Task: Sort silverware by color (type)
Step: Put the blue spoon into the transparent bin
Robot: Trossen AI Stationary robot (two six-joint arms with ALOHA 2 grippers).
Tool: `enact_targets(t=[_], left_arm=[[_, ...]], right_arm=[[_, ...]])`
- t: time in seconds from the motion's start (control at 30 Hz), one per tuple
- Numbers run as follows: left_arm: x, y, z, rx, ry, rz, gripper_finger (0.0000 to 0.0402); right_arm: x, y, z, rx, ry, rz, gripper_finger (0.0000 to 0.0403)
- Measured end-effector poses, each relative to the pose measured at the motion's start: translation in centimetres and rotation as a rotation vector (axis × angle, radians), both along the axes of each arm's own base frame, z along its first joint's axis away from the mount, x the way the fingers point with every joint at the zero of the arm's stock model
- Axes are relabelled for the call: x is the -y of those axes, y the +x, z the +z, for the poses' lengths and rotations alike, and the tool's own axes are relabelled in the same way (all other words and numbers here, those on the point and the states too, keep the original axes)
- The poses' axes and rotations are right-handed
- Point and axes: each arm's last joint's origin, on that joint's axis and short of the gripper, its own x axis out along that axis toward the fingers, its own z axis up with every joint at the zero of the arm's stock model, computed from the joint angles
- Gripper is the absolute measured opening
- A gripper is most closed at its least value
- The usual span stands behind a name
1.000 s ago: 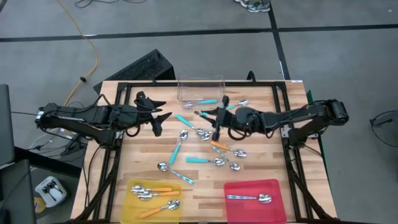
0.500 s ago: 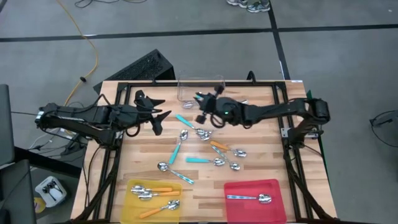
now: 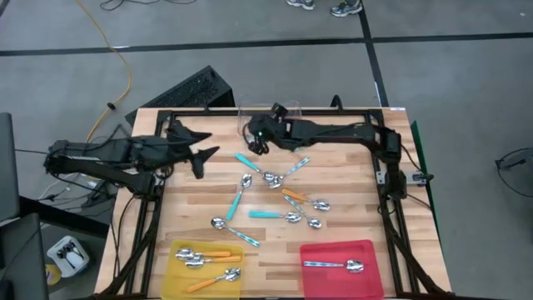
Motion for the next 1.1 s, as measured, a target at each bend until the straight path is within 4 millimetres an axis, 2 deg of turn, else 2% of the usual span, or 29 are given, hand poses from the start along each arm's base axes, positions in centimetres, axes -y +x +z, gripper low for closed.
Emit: enact_targets(t=[0.23, 0.4, 0.63, 0.7, 0.8, 0.87, 0.97, 1.1], left_arm=[[-0.3, -2.9, 1.4, 0.118, -0.014, 0.020, 0.0238], [-0.4, -3.6, 1.6, 0.159, -0.042, 0.027, 0.0238], [-0.4, -3.9, 1.5, 0.173, -0.083, 0.037, 0.0238], [-0.4, -3.9, 1.5, 0.172, -0.090, 0.039, 0.0238], [-0.4, -3.9, 1.5, 0.179, -0.105, 0.042, 0.0238], [-0.4, -3.9, 1.5, 0.183, -0.110, 0.043, 0.0238], [-0.4, -3.9, 1.5, 0.185, -0.117, 0.046, 0.0238], [-0.4, -3.9, 1.5, 0.185, -0.115, 0.052, 0.0238]], right_arm=[[1.8, -0.5, 0.1, 0.051, 0.069, -0.032, 0.0079], [3.4, -0.8, 0.1, 0.099, 0.135, -0.047, 0.0079], [3.6, -0.9, 0.0, 0.120, 0.166, -0.057, 0.0079], [3.9, -0.3, -0.7, 0.138, 0.168, -0.055, 0.0079], [4.5, -0.5, -1.8, 0.093, 0.181, -0.073, 0.0079], [4.9, 0.3, -2.7, 0.108, 0.164, -0.080, 0.0079], [5.6, -0.3, -3.5, 0.042, 0.173, -0.104, 0.0079], [6.2, -0.1, -4.3, 0.034, 0.172, -0.112, 0.0079]])
